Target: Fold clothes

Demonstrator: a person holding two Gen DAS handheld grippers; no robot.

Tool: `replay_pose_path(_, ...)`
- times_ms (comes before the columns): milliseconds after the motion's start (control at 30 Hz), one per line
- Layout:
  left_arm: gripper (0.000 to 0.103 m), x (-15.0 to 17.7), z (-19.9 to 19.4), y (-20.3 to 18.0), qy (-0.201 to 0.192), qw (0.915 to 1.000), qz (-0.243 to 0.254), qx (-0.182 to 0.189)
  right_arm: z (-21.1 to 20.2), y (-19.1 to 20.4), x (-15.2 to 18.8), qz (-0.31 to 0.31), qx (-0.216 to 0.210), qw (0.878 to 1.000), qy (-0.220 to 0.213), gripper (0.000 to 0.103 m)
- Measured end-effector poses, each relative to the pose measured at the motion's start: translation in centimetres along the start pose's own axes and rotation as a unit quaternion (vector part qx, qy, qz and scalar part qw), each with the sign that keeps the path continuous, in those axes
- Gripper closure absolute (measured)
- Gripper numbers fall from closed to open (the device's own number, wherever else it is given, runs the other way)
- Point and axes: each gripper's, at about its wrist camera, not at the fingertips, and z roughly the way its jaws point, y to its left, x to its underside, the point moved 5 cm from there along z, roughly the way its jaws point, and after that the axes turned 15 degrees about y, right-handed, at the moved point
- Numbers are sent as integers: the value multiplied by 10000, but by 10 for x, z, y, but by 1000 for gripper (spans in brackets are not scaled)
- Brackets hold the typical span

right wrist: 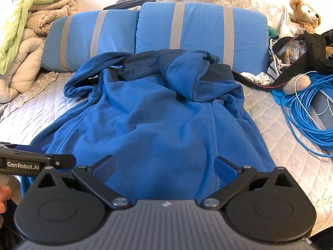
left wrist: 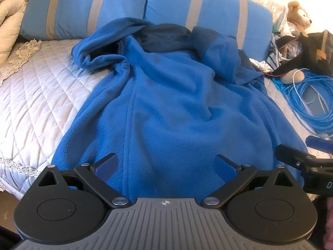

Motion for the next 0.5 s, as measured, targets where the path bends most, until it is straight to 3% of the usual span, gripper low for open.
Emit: replay_pose_path(500,3,2,4,-1,86,10000,29,-14,1,0,1,-16,8,10000,0,0)
